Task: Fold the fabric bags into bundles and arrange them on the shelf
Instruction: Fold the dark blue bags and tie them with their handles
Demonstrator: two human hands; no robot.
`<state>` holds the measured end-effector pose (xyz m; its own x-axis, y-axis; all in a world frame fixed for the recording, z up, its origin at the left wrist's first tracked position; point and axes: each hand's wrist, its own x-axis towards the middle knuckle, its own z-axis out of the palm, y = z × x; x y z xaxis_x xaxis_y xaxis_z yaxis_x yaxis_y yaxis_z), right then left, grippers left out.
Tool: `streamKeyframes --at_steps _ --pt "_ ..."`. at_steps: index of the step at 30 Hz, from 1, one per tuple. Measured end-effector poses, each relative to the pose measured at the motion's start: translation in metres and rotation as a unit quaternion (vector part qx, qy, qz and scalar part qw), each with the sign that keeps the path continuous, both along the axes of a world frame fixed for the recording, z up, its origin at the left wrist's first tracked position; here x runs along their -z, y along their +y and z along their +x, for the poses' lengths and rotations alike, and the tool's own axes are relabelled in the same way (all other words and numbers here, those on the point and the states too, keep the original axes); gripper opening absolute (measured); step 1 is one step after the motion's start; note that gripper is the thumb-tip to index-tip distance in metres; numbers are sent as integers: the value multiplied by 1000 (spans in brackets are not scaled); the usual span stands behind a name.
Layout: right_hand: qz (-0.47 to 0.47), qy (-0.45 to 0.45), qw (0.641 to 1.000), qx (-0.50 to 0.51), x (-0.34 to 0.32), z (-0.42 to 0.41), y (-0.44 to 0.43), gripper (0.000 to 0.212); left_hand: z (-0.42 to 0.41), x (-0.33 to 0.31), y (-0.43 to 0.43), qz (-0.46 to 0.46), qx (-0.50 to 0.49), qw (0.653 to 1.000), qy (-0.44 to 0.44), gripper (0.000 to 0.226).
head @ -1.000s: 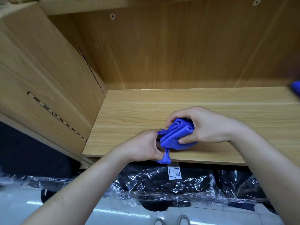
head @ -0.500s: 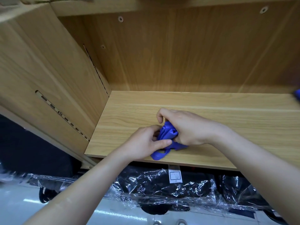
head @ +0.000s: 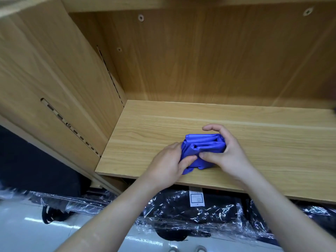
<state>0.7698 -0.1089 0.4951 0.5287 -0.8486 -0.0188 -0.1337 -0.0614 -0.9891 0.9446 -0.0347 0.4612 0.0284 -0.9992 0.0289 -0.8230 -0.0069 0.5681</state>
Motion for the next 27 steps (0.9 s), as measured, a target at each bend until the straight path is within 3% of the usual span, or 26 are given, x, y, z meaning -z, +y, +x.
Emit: streamKeyframes --at_steps 2,4,10,14,15,18,20,23,27 --pt "36 -76 995 44 10 8 9 60 -6 5 1 18 -5 999 -31 68" --pt "47 -102 993 39 9 12 10 61 -10 7 3 46 -18 997 -60 64" --pt "27 -38 999 20 10 14 1 53 -10 5 -1 97 -32 992 -76 53" --pt "27 -47 998 29 11 17 -4 41 -5 0 -3 85 -30 994 -57 51" --pt "24 -43 998 25 11 17 -5 40 -1 -4 -1 72 -16 994 -76 52" --pt "5 -20 1000 11 9 17 -8 39 23 -15 9 15 69 964 -258 54" --pt "-9 1 1000 5 7 19 -10 39 39 -20 18 -11 117 941 -317 41" --pt "-37 31 999 -13 3 22 -11 40 49 -20 24 -33 162 932 -324 19" --pt "-75 57 994 -63 -1 28 -9 41 51 -29 22 -24 192 936 -295 23"
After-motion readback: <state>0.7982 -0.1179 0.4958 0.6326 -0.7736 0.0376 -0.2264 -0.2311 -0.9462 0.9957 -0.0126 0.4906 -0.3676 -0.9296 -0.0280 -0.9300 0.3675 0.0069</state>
